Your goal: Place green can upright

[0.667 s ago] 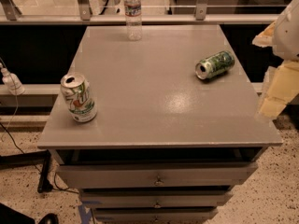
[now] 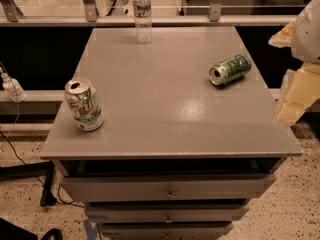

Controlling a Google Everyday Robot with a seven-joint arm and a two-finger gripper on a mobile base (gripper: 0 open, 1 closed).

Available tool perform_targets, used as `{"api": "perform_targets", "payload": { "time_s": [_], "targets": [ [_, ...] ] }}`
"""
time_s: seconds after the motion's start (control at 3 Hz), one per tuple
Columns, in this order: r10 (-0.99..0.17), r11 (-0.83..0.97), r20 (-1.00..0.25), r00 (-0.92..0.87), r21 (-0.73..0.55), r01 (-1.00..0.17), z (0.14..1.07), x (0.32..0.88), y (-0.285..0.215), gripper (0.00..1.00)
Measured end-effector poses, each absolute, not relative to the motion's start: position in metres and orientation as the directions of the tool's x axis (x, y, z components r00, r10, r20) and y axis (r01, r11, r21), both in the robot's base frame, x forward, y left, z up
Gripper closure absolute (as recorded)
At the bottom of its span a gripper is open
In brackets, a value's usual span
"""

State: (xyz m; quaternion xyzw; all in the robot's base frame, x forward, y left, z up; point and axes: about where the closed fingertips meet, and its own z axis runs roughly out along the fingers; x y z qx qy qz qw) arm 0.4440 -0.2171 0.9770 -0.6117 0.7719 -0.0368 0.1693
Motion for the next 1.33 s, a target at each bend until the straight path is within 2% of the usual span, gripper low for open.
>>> {"api": "perform_targets", "payload": {
  "time_s": [0.33, 1.0, 1.33],
  "targets": [
    [-0.951, 0.235, -0.268, -0.157, -0.29, -0.928, 0.965, 0.477, -0.226, 0.0],
    [-0.937, 0.132, -0.35, 0.0, -0.351, -0.927, 0.93, 0.579, -0.242, 0.0],
    [-0.933, 0.055, -0.349, 0.084, -0.371, -0.927, 0.914, 0.618, -0.245, 0.0]
  ]
}}
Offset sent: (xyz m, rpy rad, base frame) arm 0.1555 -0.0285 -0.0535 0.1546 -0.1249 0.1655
